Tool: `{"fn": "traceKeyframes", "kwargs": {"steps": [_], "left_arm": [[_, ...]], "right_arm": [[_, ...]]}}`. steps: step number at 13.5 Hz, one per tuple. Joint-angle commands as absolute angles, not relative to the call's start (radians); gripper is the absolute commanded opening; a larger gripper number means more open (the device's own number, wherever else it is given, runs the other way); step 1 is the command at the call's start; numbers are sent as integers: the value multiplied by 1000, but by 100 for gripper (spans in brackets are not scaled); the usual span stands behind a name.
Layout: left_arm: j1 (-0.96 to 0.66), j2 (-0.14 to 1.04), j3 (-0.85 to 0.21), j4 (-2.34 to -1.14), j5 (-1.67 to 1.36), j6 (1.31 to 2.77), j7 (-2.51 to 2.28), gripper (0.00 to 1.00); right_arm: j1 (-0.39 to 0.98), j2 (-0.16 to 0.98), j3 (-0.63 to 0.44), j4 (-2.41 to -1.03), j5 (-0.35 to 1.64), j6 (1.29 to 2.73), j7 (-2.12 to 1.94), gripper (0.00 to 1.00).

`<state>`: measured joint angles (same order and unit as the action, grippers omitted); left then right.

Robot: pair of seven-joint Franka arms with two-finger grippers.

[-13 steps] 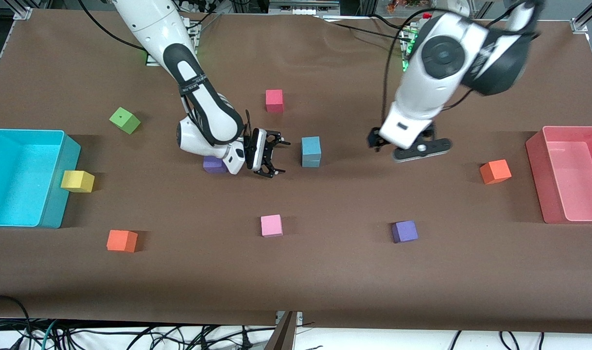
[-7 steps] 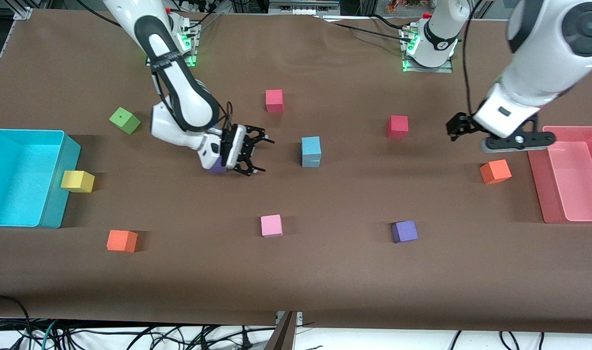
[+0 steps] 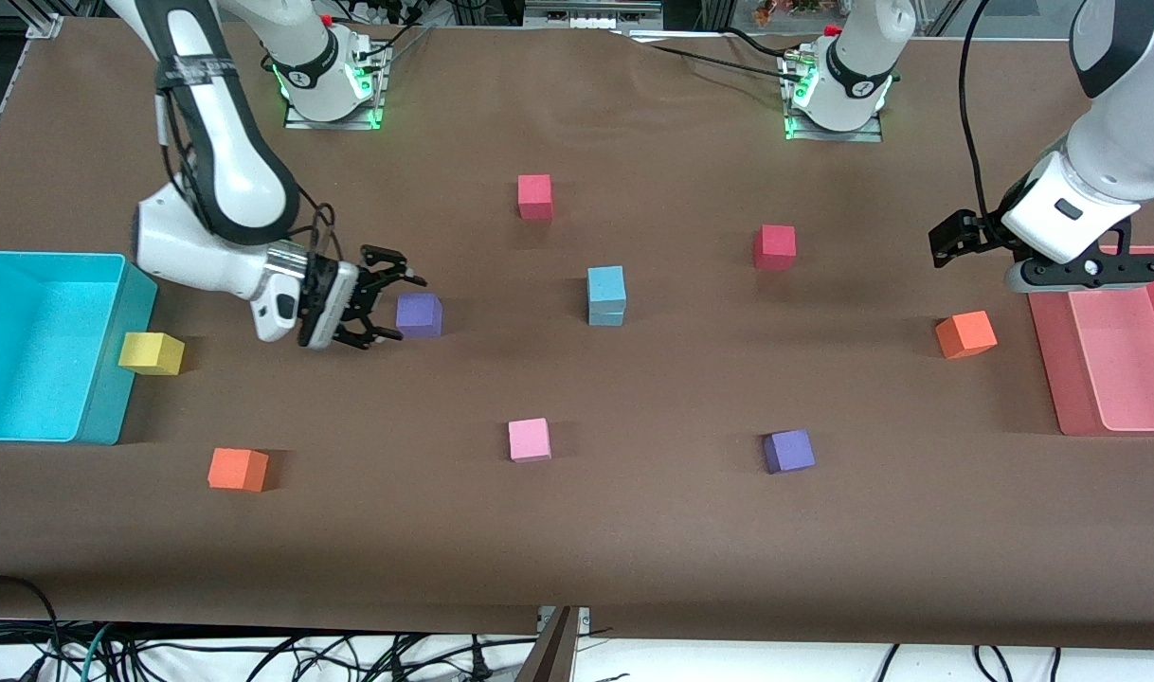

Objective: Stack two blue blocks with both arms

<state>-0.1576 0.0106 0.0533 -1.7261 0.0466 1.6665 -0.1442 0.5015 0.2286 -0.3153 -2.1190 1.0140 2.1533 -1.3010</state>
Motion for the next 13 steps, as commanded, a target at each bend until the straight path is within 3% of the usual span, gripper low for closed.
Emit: {"fn": "traceKeyframes", "kwargs": {"steps": [1, 7, 10, 13], "left_arm": [[-147, 12, 49, -1709, -9, 1641, -129, 100], [-133, 11, 48, -1675, -20, 1626, -141, 100], [-133, 17, 52, -1649, -18, 1597, -137, 100], [-126, 17, 54, -1641, -11, 1597, -130, 100]], "right_arm": [[509, 172, -354, -2108, 796, 2102, -1046, 100], [518, 172, -354, -1792, 124, 1748, -295, 100], [511, 182, -357, -1669, 26, 1552, -51, 100], [413, 175, -318, -1612, -77, 1523, -32, 100]]}}
